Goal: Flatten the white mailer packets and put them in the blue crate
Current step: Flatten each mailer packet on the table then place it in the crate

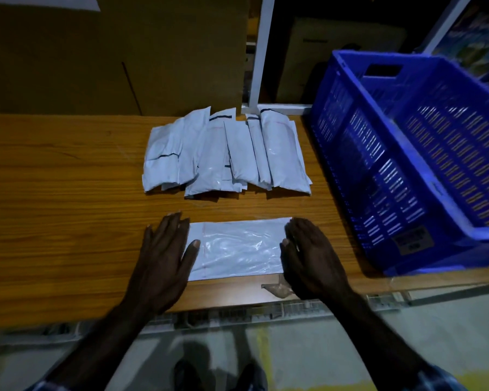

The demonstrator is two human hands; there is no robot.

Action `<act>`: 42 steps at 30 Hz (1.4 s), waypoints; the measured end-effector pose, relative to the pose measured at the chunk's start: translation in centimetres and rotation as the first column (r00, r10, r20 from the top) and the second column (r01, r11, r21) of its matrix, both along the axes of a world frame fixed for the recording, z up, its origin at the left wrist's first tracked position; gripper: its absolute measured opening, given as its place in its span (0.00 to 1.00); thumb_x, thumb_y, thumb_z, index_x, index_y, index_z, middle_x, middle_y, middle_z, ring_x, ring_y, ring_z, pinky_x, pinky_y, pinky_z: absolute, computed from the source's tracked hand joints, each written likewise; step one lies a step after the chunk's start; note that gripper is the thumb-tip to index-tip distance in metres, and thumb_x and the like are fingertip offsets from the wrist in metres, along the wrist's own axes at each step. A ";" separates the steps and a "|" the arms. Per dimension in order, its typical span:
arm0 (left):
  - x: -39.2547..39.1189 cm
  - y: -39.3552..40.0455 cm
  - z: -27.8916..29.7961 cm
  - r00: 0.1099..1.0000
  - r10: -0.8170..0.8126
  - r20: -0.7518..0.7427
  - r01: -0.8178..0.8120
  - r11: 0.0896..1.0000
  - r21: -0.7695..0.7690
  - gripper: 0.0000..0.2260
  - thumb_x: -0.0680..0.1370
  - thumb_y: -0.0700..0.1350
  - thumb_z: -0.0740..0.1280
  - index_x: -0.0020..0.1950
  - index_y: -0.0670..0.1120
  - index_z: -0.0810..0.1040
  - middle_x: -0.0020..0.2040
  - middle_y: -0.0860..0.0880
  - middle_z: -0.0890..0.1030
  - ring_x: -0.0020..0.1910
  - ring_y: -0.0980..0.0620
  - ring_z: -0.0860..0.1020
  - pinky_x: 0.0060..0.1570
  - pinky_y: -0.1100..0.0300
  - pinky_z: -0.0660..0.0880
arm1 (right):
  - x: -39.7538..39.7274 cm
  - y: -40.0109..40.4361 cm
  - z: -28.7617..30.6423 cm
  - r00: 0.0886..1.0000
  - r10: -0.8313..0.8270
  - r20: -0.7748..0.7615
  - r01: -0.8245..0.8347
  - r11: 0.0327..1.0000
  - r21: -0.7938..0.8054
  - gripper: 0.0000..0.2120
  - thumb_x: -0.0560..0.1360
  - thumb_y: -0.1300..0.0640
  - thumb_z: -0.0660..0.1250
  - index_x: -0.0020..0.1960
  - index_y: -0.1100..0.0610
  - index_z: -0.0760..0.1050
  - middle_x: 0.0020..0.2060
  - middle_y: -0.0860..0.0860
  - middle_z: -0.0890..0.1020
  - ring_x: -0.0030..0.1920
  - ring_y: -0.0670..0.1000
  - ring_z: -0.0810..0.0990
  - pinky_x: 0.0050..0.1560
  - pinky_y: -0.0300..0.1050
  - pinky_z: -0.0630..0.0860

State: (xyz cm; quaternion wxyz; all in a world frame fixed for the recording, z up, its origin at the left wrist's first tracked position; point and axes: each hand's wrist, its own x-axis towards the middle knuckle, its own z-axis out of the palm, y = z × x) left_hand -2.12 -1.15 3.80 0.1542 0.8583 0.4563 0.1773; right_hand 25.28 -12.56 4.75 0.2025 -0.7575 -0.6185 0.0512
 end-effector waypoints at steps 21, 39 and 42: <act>1.4 6.5 5.4 0.949 -0.315 -0.027 0.315 0.936 0.157 0.23 0.71 0.60 0.65 0.55 0.43 0.81 0.50 0.44 0.79 0.50 0.43 0.78 0.49 0.55 0.73 | -0.5 6.6 5.5 0.941 0.284 0.185 -0.276 0.959 -0.069 0.24 0.63 0.60 0.74 0.58 0.59 0.75 0.56 0.59 0.77 0.52 0.61 0.76 0.45 0.48 0.71; -0.3 -0.1 1.0 0.988 -0.130 0.084 0.124 0.989 0.075 0.18 0.81 0.48 0.57 0.66 0.42 0.77 0.67 0.47 0.75 0.68 0.48 0.70 0.70 0.55 0.63 | -9.3 5.2 0.0 0.968 0.210 0.136 -0.225 0.969 0.102 0.20 0.81 0.53 0.54 0.64 0.63 0.75 0.63 0.61 0.78 0.64 0.60 0.75 0.68 0.56 0.70; 0.8 0.8 -0.4 0.998 -0.061 0.010 0.060 0.997 0.057 0.23 0.83 0.50 0.50 0.73 0.40 0.69 0.74 0.45 0.67 0.75 0.48 0.62 0.75 0.60 0.52 | -11.5 7.1 -2.1 0.971 0.209 0.119 -0.216 0.975 0.053 0.22 0.82 0.56 0.52 0.71 0.67 0.70 0.69 0.63 0.73 0.71 0.61 0.70 0.74 0.57 0.63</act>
